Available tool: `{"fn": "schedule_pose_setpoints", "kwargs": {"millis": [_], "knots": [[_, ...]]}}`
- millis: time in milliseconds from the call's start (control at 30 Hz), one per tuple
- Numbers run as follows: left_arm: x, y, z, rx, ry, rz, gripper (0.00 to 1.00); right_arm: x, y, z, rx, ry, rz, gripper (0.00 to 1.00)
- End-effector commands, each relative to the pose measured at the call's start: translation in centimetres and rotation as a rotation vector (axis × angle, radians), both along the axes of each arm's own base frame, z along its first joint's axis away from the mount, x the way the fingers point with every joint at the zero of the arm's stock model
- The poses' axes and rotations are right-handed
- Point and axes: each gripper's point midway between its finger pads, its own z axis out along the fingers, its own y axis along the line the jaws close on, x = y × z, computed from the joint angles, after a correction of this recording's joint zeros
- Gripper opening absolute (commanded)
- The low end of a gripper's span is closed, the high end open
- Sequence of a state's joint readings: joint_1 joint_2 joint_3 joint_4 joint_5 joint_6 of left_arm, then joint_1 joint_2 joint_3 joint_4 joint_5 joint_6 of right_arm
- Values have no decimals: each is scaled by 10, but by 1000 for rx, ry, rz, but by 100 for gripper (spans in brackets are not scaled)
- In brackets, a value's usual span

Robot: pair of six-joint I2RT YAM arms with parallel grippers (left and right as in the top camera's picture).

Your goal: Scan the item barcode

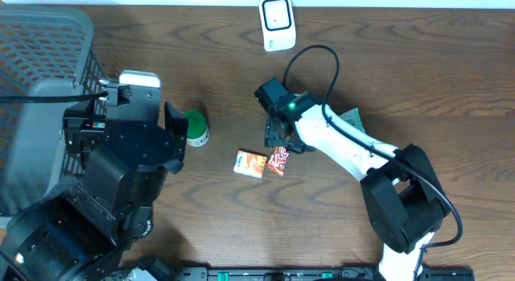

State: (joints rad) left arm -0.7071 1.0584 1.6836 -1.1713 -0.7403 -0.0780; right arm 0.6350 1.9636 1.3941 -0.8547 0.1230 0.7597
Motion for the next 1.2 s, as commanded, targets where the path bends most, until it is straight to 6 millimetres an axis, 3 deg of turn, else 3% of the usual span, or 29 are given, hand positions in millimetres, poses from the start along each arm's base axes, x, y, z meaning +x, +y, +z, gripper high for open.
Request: {"fn": "schedule_pose_setpoints", "kwargs": {"millis": [0,233,300,700,833,967,1167], "knots": [[0,4,3,11,-9,17,98,-9,16,-5,102,71,-21,73],[0,4,3,11,-9,17,98,3,20,-10,121,39,-49,62],[0,4,3,11,-9,17,98,3,19,-15,111,43,-53,53],[0,4,3,11,-9,17,98,8,-7,-42,21,69,-133,47],[0,4,3,11,-9,17,98,8,-12,-43,13,80,-142,33],[0,4,3,11,-9,17,98,9,-13,-43,6,76,-143,4],[0,4,3,11,-9,17,98,10,-6,-41,37,81,-92,1]]}}
